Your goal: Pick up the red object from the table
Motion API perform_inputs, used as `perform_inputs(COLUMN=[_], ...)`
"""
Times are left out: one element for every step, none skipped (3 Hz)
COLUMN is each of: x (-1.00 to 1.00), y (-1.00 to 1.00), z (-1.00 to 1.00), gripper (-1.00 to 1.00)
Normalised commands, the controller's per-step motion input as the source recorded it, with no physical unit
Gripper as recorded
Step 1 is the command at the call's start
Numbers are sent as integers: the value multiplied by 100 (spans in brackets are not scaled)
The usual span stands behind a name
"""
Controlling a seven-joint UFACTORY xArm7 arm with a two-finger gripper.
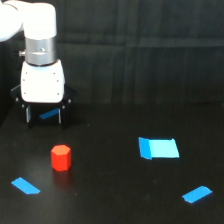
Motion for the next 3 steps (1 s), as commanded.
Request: perform_inputs(x=[17,33,23], y=[-100,-100,-97], z=[-14,-17,-14], gripper=[93,100,99])
